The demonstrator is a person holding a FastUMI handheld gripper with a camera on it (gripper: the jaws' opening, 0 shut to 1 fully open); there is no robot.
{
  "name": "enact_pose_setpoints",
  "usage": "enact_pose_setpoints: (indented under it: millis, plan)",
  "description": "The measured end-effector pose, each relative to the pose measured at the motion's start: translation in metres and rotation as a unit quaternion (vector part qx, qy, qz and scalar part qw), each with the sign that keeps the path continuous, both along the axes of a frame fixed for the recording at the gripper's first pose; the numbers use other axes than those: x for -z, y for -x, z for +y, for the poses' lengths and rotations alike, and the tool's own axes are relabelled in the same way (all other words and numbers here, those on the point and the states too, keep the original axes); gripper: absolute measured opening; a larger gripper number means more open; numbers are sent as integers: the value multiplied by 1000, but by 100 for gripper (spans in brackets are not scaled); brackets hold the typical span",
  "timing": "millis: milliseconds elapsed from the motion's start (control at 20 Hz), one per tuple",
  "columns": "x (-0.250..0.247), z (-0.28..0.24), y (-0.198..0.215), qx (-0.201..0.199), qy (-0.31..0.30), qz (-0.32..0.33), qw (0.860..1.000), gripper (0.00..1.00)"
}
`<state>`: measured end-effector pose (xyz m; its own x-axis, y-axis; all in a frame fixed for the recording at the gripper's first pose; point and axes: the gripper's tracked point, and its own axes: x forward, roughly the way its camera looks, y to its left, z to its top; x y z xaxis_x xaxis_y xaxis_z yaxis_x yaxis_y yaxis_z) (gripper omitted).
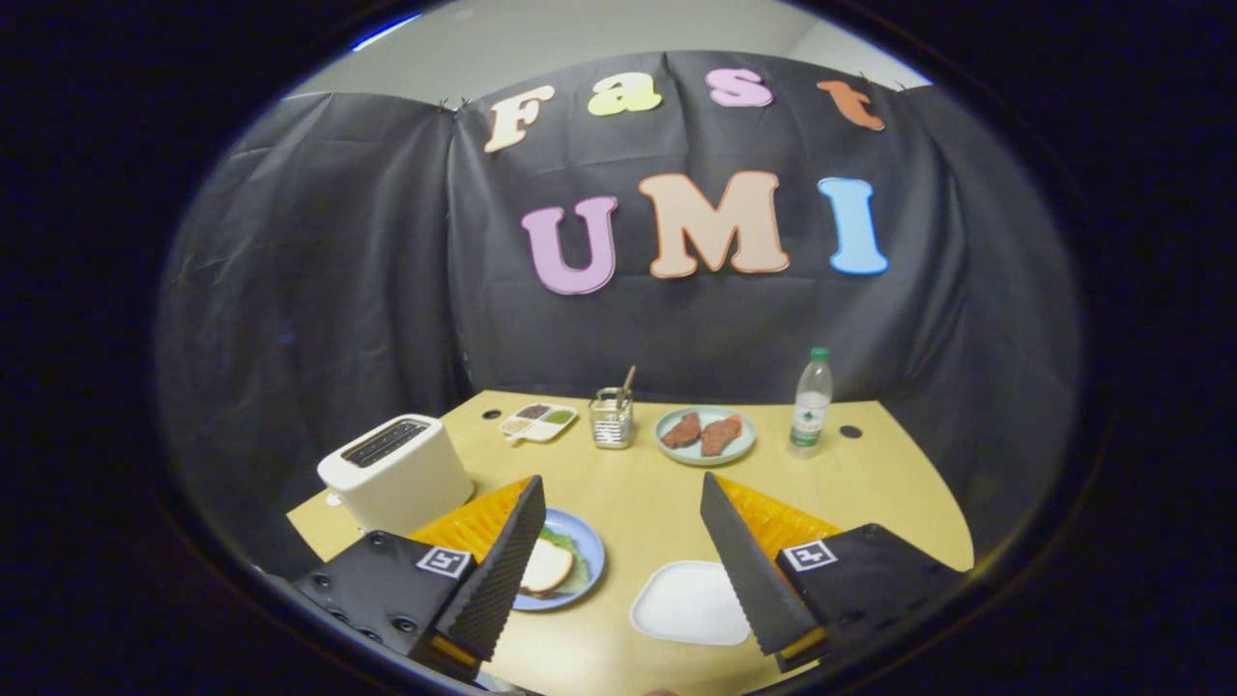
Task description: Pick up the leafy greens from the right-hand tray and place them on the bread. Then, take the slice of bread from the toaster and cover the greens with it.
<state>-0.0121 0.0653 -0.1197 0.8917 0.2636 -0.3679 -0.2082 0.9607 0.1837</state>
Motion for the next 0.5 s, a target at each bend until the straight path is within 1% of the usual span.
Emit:
enact_pose_setpoints:
  millis: [200, 500]
  plan:
    - [-37, -27, 13, 53, 13, -44, 998, 100]
    - [-80, -58, 21, 105, 30, -94, 990, 100]
